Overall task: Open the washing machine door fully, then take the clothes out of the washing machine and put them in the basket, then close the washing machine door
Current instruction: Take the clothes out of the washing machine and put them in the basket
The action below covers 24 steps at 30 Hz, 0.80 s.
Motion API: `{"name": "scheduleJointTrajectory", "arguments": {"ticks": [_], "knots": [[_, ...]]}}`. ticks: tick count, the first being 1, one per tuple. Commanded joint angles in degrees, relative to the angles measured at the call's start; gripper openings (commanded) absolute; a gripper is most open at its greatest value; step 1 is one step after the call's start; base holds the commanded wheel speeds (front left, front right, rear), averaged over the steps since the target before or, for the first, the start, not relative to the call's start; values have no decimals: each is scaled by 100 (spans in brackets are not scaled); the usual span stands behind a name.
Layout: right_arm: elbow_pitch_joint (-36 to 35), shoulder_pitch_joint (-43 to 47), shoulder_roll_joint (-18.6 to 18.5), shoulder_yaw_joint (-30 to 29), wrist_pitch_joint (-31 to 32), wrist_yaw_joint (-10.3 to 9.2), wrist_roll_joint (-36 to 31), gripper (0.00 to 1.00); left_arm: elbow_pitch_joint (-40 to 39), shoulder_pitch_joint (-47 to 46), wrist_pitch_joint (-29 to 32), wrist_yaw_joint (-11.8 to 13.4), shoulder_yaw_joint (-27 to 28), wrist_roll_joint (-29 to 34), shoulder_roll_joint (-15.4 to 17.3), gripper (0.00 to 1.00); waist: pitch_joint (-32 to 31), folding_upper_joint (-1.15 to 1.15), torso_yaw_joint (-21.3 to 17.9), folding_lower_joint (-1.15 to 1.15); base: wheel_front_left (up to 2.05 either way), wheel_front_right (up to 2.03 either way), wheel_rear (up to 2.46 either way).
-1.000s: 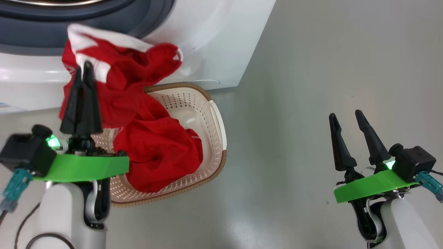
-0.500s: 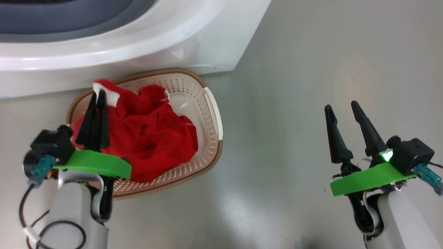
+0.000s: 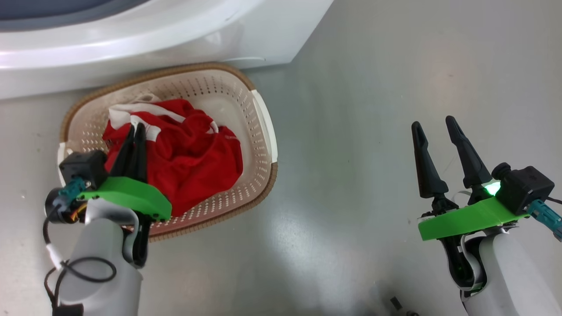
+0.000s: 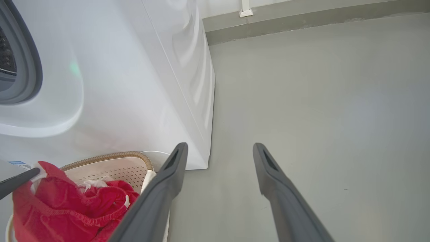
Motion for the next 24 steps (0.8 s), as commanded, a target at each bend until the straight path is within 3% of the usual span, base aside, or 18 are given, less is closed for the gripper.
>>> {"name": "scheduleJointTrajectory", "arguments": {"ticks": [1, 16, 21, 22, 23, 24], "knots": [[-142, -10, -21, 142, -37, 42, 108, 100, 33, -1, -24, -32, 105, -33, 181, 0, 127, 0, -3, 0, 0, 0, 0], [-180, -175, -21, 242, -37, 42, 145, 100, 1486, -702, -24, -32, 128, 119, 307, 0, 481, 0, -74, 0, 0, 0, 0], [-170, -194, -21, 237, -37, 42, 141, 100, 1600, -785, -24, -33, 156, 171, 295, 46, 504, 0, -74, 0, 0, 0, 0], [-168, -197, -21, 230, -37, 42, 139, 100, 1601, -792, -24, -33, 168, 177, 292, 57, 504, 0, -69, 0, 0, 0, 0], [-164, -201, -21, 223, -37, 42, 136, 100, 1596, -796, -24, -33, 184, 181, 289, 75, 503, 0, -64, 0, 0, 0, 0], [-159, -206, -21, 218, -37, 42, 133, 100, 1592, -796, -24, -33, 198, 185, 286, 83, 498, 0, -58, 0, 0, 0, 0]]}}
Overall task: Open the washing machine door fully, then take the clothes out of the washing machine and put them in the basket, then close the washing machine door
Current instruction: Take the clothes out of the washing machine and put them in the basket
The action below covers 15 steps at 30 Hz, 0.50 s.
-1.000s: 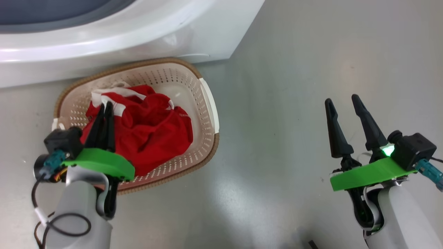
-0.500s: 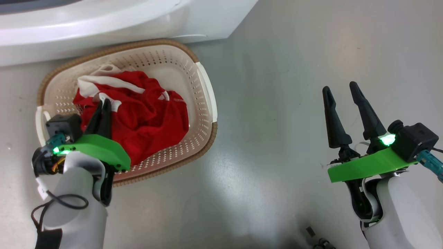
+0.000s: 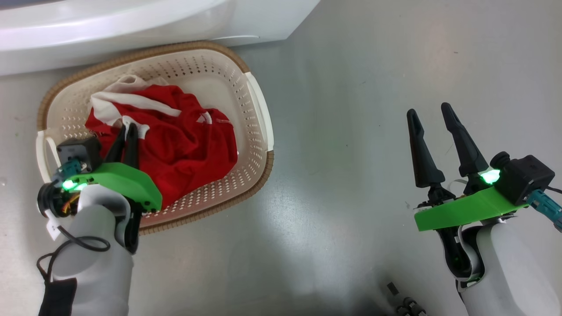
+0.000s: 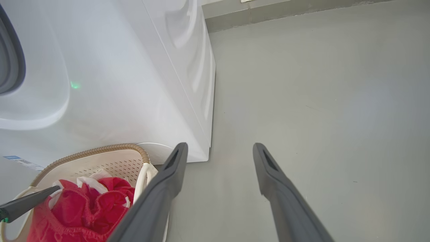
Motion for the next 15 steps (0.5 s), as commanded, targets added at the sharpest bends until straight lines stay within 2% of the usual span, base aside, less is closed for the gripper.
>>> {"name": "scheduleJointTrajectory", "arguments": {"ticks": [1, 2, 3, 15], "knots": [[-99, 18, -20, 87, -37, 42, 5, 100, -56, 111, -24, -32, 150, 53, 159, 90, -14, 0, 12, 0, 0, 0, 0], [-90, 12, -20, 85, -37, 42, 2, 100, -62, 118, -24, -32, 173, 58, 159, 98, -25, 0, 17, 0, 0, 0, 0], [-79, 6, -20, 85, -37, 42, 0, 100, -72, 129, -24, -32, 201, 60, 158, 100, -40, 0, 20, 0, 0, 0, 0], [28, 82, -20, 57, -37, 42, -31, 100, -169, 467, -24, -32, 394, -31, 89, 100, -468, 0, 72, 0, 0, 0, 0]]}}
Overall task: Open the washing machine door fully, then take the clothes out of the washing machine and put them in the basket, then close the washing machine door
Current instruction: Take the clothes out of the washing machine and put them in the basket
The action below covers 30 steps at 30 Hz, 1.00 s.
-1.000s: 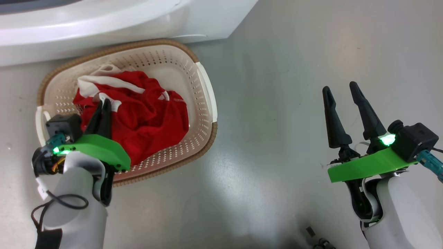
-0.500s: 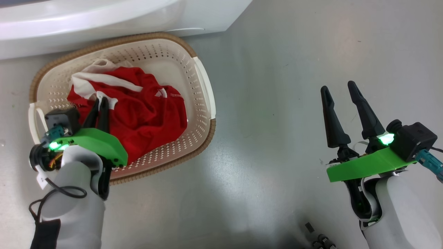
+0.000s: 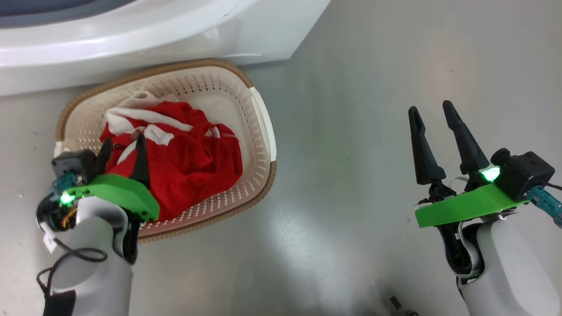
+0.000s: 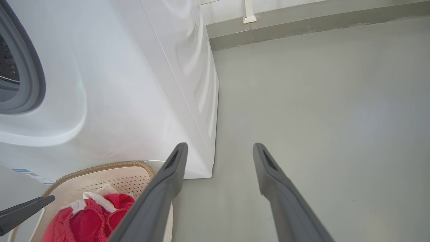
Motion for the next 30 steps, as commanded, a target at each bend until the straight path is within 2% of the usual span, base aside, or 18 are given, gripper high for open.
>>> {"name": "scheduleJointTrajectory", "arguments": {"ticks": [1, 10, 30], "knots": [[-93, 183, -18, 84, -37, 42, -34, 100, -107, 261, -24, -32, 128, -41, 126, 100, -120, 0, 26, 0, 0, 0, 0], [32, 349, -18, 37, -37, 42, -91, 100, -580, 728, -24, -32, 188, -245, 74, 100, -670, 0, 117, 0, 0, 0, 0], [232, 866, -18, -116, -37, 42, -232, 100, -2053, 1756, -24, -32, -136, -259, 51, 100, -1788, 0, 344, 0, 0, 0, 0]]}}
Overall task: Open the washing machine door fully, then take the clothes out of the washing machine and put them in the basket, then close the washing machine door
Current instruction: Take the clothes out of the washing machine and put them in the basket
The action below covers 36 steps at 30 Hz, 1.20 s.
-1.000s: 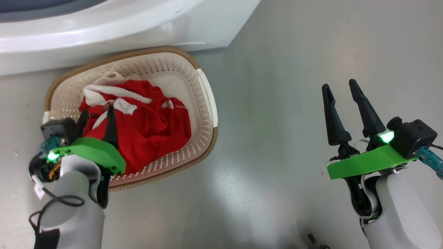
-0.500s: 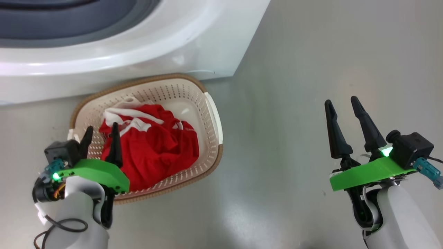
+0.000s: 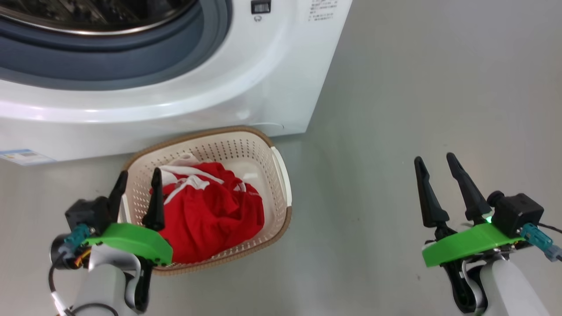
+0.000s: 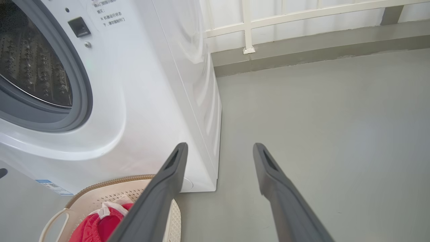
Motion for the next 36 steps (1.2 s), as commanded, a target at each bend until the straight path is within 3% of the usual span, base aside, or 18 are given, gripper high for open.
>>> {"name": "scheduleJointTrajectory", "arguments": {"ticks": [1, 36], "knots": [[-87, 156, -19, 67, -37, 42, -29, 100, -232, 237, -28, -32, 86, -61, 117, 100, -261, 0, 91, 0, 0, 0, 0], [-20, 1234, -19, -20, -37, 42, -150, 100, -2342, 2140, -28, -32, 71, 62, 115, 100, -1726, 0, 201, 0, 0, 0, 0]]}}
